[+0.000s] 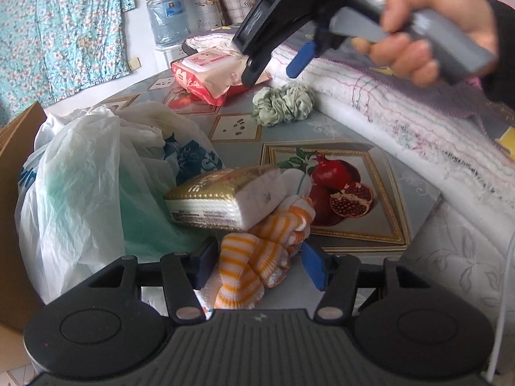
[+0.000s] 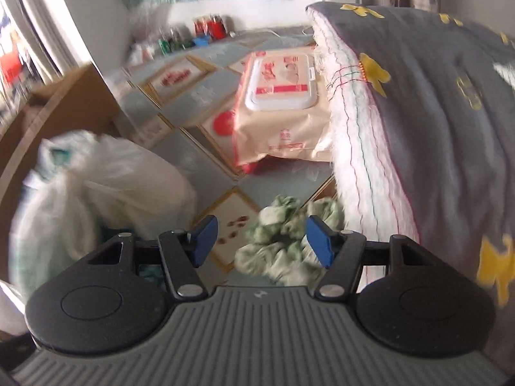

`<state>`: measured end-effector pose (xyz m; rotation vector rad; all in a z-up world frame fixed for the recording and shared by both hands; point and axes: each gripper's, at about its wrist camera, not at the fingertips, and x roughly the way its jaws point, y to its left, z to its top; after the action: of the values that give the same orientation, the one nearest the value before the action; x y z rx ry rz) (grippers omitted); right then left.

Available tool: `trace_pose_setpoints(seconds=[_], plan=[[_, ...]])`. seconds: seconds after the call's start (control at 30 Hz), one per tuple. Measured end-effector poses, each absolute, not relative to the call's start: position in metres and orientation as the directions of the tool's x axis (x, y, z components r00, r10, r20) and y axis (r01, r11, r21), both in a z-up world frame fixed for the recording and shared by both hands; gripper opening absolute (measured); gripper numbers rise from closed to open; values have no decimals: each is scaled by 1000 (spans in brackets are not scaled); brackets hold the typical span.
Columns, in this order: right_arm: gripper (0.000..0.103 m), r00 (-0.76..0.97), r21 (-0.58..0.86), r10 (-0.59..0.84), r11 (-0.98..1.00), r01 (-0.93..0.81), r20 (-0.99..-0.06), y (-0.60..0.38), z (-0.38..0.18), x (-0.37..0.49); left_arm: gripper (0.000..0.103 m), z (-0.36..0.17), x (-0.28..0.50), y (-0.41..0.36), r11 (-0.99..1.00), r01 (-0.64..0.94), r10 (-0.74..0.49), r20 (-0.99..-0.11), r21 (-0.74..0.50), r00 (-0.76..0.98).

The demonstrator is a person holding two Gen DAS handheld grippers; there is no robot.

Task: Organize soft objects
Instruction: 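Grasp the green floral cloth with the right gripper while the left gripper grasps the orange-striped glove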

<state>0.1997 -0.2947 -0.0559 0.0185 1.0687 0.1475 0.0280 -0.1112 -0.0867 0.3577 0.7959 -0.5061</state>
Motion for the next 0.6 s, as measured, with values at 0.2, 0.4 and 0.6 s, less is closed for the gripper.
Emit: trace_pose_setpoints(seconds=[0.2,0.4,0.6], plan=[[59,432,-32,41,986,-161,-901,-281,-80,204,55,-91,33,-116,813,561,-268,-757,154,596],[26,409,-28,40,987,-159,-912,-285,-78,196,46,-88,37,-111,828,548,-276,-766,117,581],[13,401,85,113,993,-87,-909,-301,-73,179,43,-83,29,-107,828,556,-300,-782,71,547]])
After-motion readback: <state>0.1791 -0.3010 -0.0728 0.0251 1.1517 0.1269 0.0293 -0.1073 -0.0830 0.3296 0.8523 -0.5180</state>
